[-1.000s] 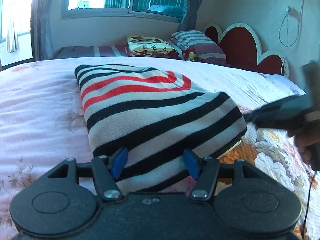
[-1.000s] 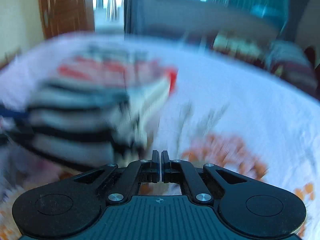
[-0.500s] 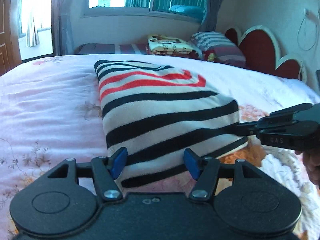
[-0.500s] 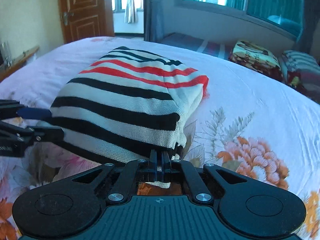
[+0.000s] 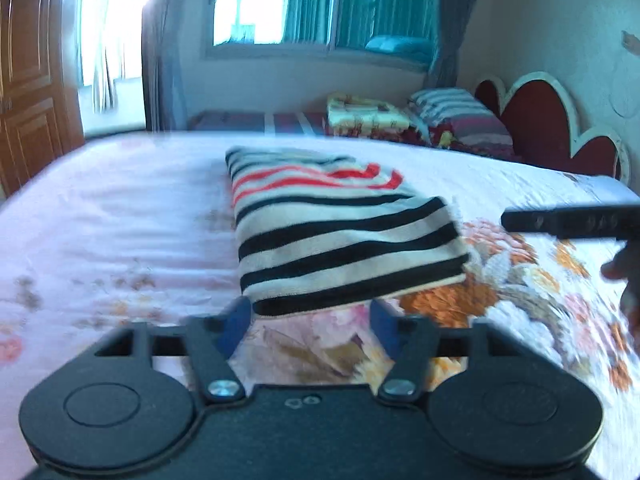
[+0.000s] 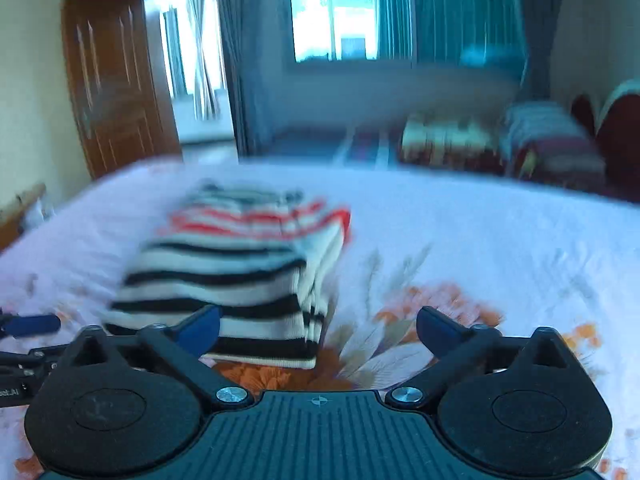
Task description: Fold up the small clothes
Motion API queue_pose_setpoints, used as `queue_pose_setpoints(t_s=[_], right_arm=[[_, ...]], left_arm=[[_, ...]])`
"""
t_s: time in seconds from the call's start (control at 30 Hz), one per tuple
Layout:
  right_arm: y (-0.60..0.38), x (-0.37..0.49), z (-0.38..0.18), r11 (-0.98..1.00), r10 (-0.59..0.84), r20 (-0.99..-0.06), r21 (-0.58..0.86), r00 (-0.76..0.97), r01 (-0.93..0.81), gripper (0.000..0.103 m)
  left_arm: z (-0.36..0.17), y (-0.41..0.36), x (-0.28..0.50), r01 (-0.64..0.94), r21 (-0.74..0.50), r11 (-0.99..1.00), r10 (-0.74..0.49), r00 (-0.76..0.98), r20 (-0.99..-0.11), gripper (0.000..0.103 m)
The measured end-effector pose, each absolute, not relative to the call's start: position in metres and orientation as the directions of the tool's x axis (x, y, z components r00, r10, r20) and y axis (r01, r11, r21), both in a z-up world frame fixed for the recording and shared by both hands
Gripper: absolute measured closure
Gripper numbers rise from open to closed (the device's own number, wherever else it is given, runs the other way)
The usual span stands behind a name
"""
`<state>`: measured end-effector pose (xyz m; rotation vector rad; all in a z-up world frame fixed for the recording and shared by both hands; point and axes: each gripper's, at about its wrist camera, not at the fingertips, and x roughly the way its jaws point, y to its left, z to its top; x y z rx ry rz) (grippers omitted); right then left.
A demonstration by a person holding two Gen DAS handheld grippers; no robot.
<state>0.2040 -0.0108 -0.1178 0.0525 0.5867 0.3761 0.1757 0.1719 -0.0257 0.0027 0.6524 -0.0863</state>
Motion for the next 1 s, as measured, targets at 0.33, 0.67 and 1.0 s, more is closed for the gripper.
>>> queue_pose_setpoints(t_s=[0.33, 0.67, 1.0], right_arm=[[-0.027, 0.105, -0.076, 0.950, 0.308, -0.468, 0.097, 0.829, -0.298, 0.000], [-0.050, 0.022, -0.043, 0.957, 0.291, -0.476, 0.149, 0.830, -0.249, 0.000], [-0.061, -0.034, -0.021, 0.955, 0.294, -0.459, 0.172, 0.839, -0.241, 0.000]], left_arm=[[0.036, 0.140, 0.095, -0.008, -0.018, 1.000, -0.002, 0.884, -0.467, 0.001], [0.074, 0.115, 0.030, -0.021, 0.004, 1.000, 0.021, 0.897, -0.442, 0.001], [0.087, 0.103, -0.019, 0.001, 0.017, 1.000, 0.006, 0.912, -0.409, 0.001]])
